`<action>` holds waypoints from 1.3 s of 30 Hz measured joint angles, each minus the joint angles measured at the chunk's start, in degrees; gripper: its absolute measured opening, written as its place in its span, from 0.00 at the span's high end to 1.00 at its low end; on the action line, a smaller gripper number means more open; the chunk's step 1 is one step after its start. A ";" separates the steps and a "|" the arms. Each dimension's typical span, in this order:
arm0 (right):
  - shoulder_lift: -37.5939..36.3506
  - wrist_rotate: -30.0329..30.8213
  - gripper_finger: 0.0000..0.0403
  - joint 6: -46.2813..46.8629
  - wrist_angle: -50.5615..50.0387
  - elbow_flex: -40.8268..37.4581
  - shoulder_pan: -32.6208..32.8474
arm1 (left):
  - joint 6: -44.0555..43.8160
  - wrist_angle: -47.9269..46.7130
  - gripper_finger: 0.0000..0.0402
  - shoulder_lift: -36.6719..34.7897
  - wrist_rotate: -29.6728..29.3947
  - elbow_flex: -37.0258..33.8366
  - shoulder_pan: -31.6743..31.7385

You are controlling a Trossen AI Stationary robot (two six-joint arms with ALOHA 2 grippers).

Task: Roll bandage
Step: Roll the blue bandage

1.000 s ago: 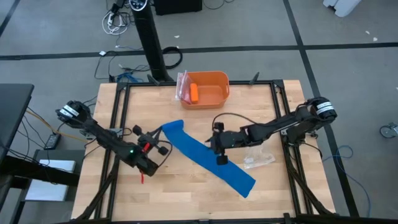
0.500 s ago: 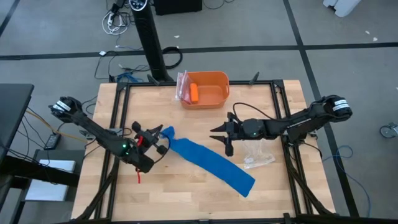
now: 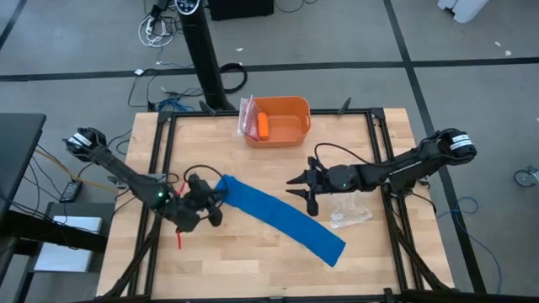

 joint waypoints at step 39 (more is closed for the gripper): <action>0.04 -0.30 0.65 -1.41 -3.97 0.00 0.04 | -71.32 -18.35 0.76 22.87 8.50 2.89 -5.98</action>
